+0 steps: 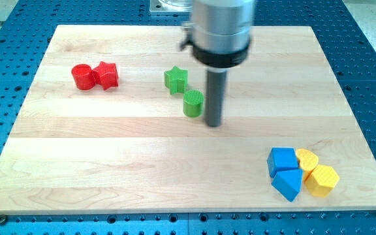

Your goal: Slide the green blocks towards the blue blocks

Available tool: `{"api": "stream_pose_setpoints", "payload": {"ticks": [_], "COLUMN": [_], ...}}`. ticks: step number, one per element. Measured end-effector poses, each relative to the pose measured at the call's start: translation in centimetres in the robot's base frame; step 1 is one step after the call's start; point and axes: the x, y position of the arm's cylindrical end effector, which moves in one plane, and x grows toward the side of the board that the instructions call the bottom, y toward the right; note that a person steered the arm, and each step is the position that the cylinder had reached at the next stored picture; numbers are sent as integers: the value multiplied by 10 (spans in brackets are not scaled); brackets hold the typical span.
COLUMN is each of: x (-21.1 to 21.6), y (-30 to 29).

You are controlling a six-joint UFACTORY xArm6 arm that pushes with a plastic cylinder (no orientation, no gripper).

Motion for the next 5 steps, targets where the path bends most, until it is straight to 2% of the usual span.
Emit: {"api": "stream_pose_setpoints", "payload": {"ticks": [1,2,3,5], "x": [-94,-115,-78,-122], "y": [46,-25,-77,-141]}}
